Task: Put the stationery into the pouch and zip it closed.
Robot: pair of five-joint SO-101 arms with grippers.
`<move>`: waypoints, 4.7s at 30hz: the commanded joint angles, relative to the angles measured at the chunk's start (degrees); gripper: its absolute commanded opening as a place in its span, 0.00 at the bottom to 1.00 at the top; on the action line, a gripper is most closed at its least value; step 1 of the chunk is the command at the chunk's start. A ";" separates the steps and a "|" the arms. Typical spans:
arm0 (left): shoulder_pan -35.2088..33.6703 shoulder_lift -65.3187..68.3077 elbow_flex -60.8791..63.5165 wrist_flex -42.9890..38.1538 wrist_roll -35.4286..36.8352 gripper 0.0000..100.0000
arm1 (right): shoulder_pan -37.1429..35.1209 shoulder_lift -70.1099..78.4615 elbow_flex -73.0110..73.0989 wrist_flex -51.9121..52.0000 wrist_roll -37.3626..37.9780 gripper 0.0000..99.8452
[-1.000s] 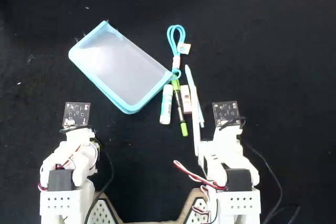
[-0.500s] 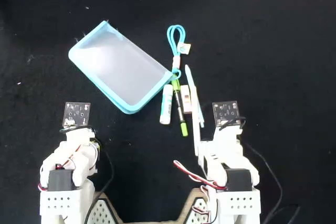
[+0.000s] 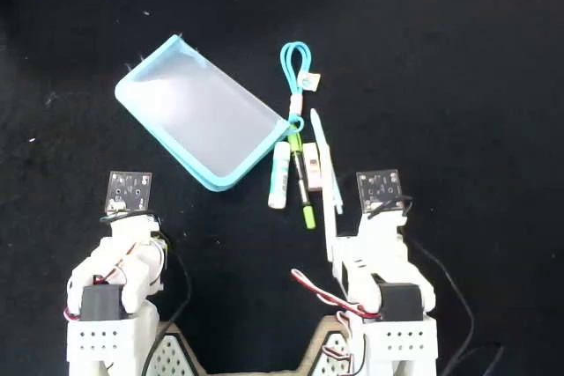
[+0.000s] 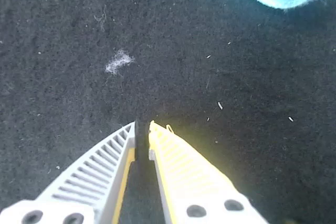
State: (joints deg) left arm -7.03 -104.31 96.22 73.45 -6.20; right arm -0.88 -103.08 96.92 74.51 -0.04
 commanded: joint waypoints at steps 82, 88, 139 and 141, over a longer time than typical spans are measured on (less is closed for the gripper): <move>-3.21 5.10 -21.49 -30.24 6.42 0.20 | -7.38 -1.36 -50.77 -11.78 8.09 0.09; -1.98 13.71 -17.89 -35.78 6.24 0.20 | -11.34 18.24 -62.99 -11.52 7.38 0.09; 8.40 67.16 -43.56 -42.55 9.41 0.21 | -12.75 82.07 -47.87 -47.74 -13.45 0.19; 9.63 67.25 -43.12 -42.64 9.14 0.21 | -12.04 84.18 -48.31 -50.29 -13.45 0.19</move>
State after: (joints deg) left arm -0.44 -36.88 56.04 32.40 4.18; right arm -14.68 -20.70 52.18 27.65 -12.97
